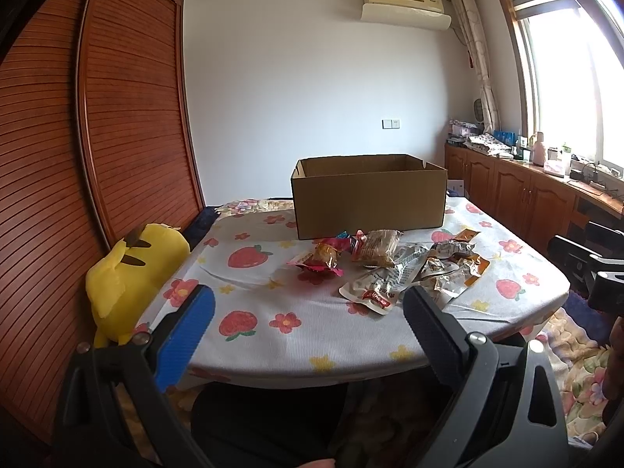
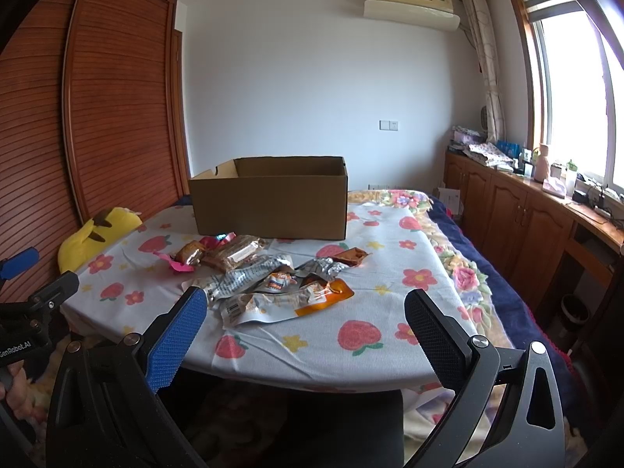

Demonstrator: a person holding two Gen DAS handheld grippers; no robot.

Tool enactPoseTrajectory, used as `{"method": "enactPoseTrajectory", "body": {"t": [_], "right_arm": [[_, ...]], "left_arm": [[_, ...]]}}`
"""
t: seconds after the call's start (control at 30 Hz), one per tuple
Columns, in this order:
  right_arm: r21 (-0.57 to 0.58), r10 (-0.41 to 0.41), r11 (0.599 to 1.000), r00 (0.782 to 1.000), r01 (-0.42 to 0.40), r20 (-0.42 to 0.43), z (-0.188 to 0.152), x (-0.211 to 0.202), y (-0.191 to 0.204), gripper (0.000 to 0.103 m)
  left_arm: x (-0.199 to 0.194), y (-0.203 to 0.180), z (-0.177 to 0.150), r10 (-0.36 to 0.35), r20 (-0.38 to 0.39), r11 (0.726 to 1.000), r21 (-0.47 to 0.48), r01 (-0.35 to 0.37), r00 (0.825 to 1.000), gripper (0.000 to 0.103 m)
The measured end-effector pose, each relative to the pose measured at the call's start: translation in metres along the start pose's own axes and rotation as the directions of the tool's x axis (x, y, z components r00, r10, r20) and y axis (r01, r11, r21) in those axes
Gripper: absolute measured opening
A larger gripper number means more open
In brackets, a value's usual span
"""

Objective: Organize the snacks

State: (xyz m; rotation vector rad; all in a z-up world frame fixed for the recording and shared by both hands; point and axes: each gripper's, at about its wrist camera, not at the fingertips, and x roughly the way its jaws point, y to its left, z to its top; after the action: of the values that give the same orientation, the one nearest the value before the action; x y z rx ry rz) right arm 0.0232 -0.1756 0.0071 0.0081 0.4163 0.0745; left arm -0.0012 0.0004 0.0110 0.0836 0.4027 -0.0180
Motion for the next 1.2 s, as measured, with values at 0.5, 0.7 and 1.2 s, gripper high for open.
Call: {"method": "enactPoseTrajectory", "body": {"t": [0.5,0.7,1.2], "right_arm": [[0.001,-0.001,1.0,1.0,0.001,0.001,-0.0007,-0.0014,0.0008,0.103],[0.001,0.0,1.0,1.0,0.0,0.003,-0.001,-0.002,0.001,0.103],[-0.002,0.001,1.0,1.0,-0.001,0.004,-0.0012,-0.0039,0.002,0.103]], "left_arm": [[-0.0052,0.0007,0.0023,0.001,0.013,1.0,0.001,-0.001,1.0,0.098],[-0.0053,0.0004,0.0021,0.002,0.014,1.0,0.002,-0.002,1.0,0.098],[-0.0055,-0.0002,0.0016,0.002,0.015,1.0,0.003,-0.002,1.0,0.098]]}}
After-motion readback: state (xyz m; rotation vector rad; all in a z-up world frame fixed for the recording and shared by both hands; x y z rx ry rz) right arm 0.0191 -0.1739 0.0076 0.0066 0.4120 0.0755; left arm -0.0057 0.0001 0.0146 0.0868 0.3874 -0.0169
